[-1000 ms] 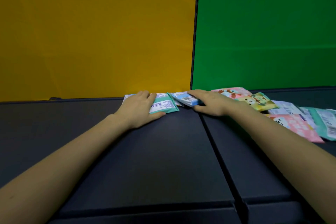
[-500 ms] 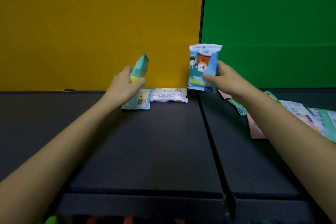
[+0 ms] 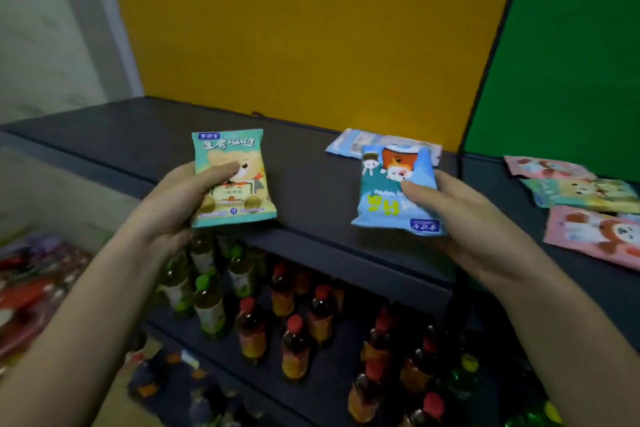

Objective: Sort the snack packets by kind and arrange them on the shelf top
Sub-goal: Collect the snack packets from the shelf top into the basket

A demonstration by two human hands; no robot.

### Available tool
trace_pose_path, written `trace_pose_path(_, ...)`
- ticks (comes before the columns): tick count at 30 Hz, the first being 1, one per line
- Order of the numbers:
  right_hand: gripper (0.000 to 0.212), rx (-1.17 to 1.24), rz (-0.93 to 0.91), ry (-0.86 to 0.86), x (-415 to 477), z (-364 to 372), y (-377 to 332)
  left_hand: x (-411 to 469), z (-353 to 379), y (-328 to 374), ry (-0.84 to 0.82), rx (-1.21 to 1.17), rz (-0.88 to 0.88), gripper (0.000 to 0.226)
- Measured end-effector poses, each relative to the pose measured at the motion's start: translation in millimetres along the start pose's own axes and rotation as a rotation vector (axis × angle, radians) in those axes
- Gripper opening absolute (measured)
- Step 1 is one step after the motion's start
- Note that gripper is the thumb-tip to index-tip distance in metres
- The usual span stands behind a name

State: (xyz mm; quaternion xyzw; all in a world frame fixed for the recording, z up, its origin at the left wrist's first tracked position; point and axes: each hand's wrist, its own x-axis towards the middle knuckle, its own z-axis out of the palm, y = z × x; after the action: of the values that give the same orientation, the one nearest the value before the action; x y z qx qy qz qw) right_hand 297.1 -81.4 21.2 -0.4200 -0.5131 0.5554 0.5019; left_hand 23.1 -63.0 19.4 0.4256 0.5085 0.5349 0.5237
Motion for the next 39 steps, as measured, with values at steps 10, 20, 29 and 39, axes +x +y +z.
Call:
trace_pose_path(10, 0.026, -0.060, 0.082, -0.579, -3.1, 207.7, 77.9, -154.0, -181.1, -46.8, 0.601, -0.105, 0.132, 0.007)
trace_pose_path(20, 0.022, -0.128, 0.210, -0.984, -61.6, 451.1, 199.8, -317.3, -368.1, -119.1, 1.089, -0.116, 0.075, 0.016)
trace_pose_path(29, 0.021, -0.215, 0.356, -1.039, -93.6, 608.5, 339.5, -355.4, -527.3, -210.9, 1.189, -0.139, -0.171, 0.030)
trace_pose_path(39, 0.019, -0.390, 0.572, -0.944, -87.1, 657.7, 592.4, -284.3, -631.7, -448.3, 1.169, -0.313, -0.463, 0.009)
